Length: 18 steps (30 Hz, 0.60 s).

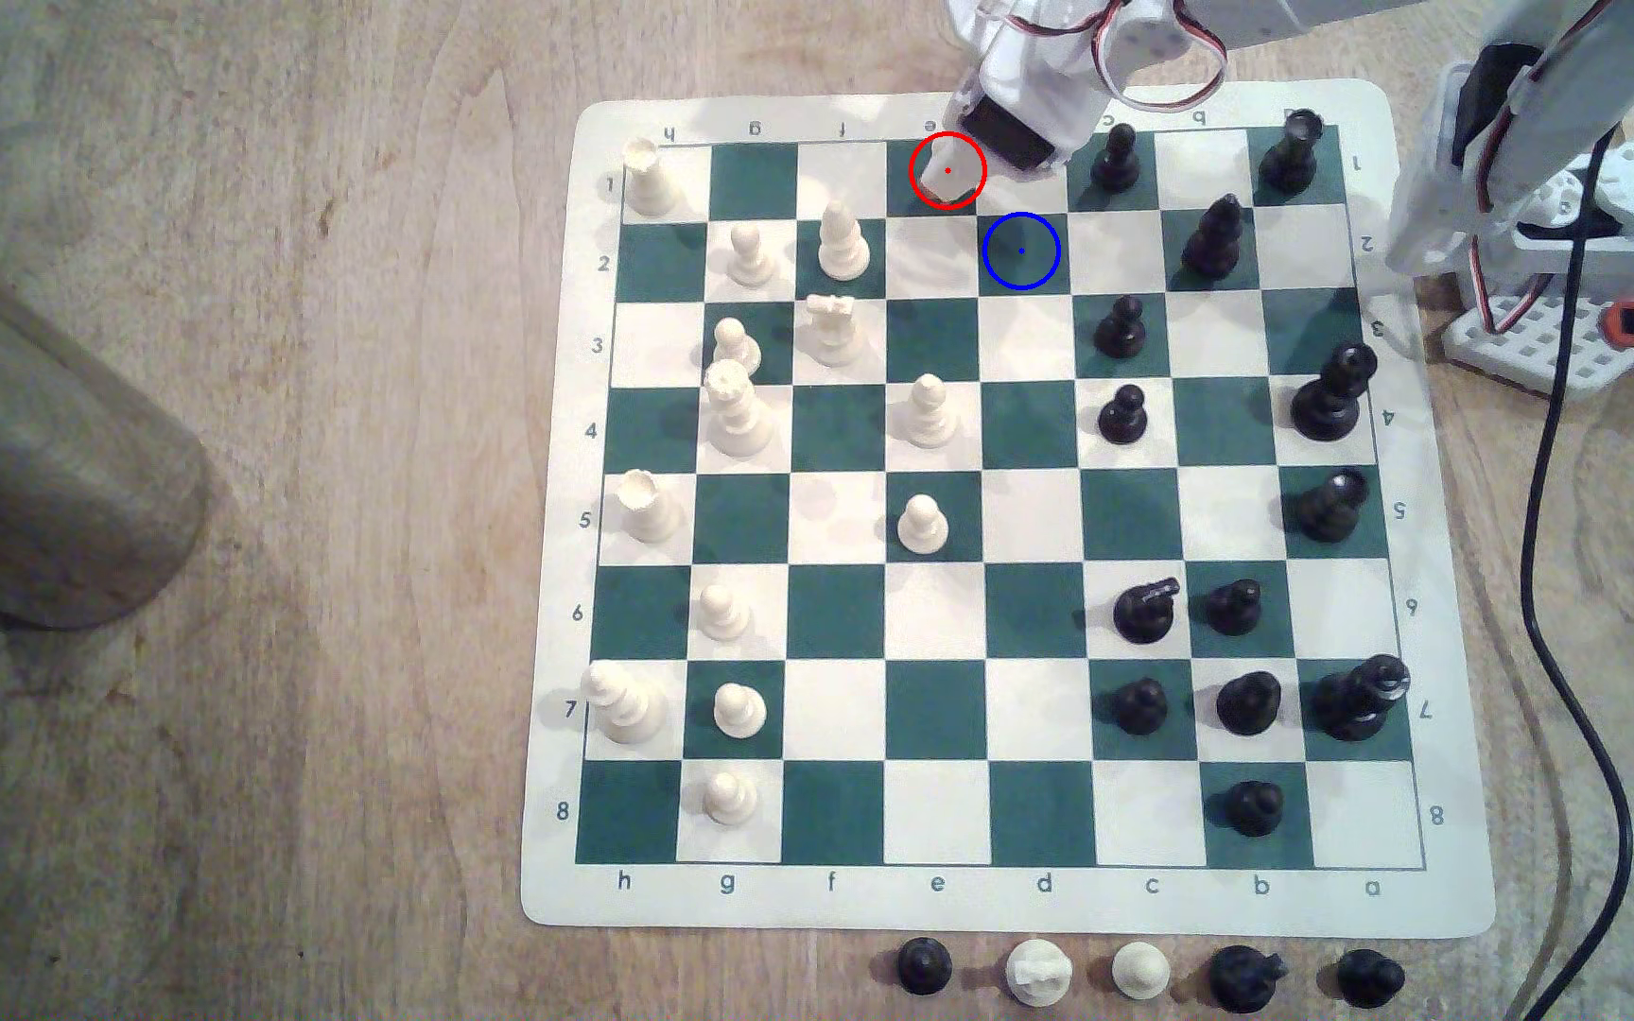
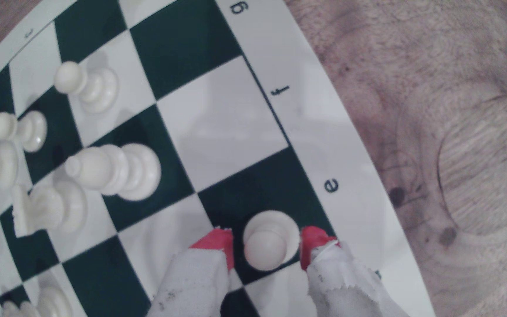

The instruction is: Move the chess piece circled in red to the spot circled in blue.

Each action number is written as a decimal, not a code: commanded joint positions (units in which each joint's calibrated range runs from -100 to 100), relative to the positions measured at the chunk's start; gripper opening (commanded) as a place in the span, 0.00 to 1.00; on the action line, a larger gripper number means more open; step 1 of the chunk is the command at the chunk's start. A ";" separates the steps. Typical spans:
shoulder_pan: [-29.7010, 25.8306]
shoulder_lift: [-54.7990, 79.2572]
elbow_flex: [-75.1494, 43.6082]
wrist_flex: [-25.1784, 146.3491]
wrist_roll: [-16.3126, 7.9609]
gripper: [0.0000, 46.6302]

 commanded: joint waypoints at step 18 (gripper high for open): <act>0.21 -2.10 -4.77 -1.17 -0.15 0.28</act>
